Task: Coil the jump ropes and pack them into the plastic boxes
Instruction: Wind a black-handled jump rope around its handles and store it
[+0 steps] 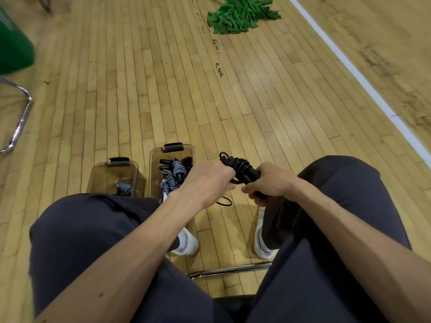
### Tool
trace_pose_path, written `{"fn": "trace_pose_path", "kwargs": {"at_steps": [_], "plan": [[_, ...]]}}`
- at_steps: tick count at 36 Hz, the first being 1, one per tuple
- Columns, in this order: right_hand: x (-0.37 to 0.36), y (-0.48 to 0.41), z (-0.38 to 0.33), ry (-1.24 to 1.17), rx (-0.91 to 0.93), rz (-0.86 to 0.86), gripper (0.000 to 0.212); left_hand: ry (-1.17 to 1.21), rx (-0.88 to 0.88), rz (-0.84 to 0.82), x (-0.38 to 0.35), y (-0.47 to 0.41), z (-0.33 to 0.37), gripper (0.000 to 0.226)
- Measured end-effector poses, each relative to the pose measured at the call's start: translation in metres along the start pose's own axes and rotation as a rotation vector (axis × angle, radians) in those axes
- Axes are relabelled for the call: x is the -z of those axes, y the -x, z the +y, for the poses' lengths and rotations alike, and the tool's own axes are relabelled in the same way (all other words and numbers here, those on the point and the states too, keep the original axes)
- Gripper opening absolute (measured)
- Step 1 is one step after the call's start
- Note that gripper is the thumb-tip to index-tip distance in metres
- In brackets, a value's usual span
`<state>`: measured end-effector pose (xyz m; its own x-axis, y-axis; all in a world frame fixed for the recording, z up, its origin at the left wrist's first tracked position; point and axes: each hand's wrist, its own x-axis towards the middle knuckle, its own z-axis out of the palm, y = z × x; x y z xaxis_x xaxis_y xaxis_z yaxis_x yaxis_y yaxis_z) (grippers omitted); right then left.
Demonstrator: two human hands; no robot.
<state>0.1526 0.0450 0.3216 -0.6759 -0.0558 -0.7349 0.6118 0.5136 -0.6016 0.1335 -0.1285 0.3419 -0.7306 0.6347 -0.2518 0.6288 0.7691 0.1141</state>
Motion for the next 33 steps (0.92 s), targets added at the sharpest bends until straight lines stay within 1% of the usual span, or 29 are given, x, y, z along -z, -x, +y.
{"fn": "trace_pose_path", "kwargs": {"at_steps": [3,6,10,13,18,22,25,28,30,33], "plan": [[-0.001,0.004,-0.001,0.067,-0.070,-0.134,0.026,0.035,-0.050,-0.017,0.008,0.002,-0.003,0.033],[-0.001,0.009,-0.001,0.119,-0.103,-0.283,0.021,0.099,-0.102,-0.015,0.009,0.003,-0.005,0.036],[0.003,0.017,-0.001,0.136,-0.119,-0.455,0.016,0.249,-0.115,0.001,0.010,0.005,-0.009,0.042],[0.004,0.020,0.000,0.194,-0.098,-0.537,0.014,0.380,-0.126,0.023,0.007,0.008,-0.009,0.046],[0.001,0.024,0.004,0.284,-0.082,-0.633,0.009,0.531,-0.136,-0.036,0.001,0.007,-0.001,0.049],[-0.003,0.026,0.007,0.324,-0.011,-0.690,0.018,0.640,-0.102,-0.127,-0.002,0.003,0.005,0.046],[-0.001,0.029,0.008,0.293,0.053,-0.700,0.018,0.791,-0.042,-0.190,-0.002,0.001,0.002,0.039],[0.002,0.032,0.008,0.241,0.127,-0.711,0.013,0.991,-0.008,-0.257,0.000,0.000,0.000,0.026],[0.004,0.032,0.007,0.203,0.177,-0.716,0.013,1.075,-0.025,-0.268,-0.001,-0.002,-0.003,0.020],[0.004,0.033,0.007,0.149,0.220,-0.716,0.008,1.155,-0.050,-0.299,-0.003,-0.006,-0.007,0.019]]}}
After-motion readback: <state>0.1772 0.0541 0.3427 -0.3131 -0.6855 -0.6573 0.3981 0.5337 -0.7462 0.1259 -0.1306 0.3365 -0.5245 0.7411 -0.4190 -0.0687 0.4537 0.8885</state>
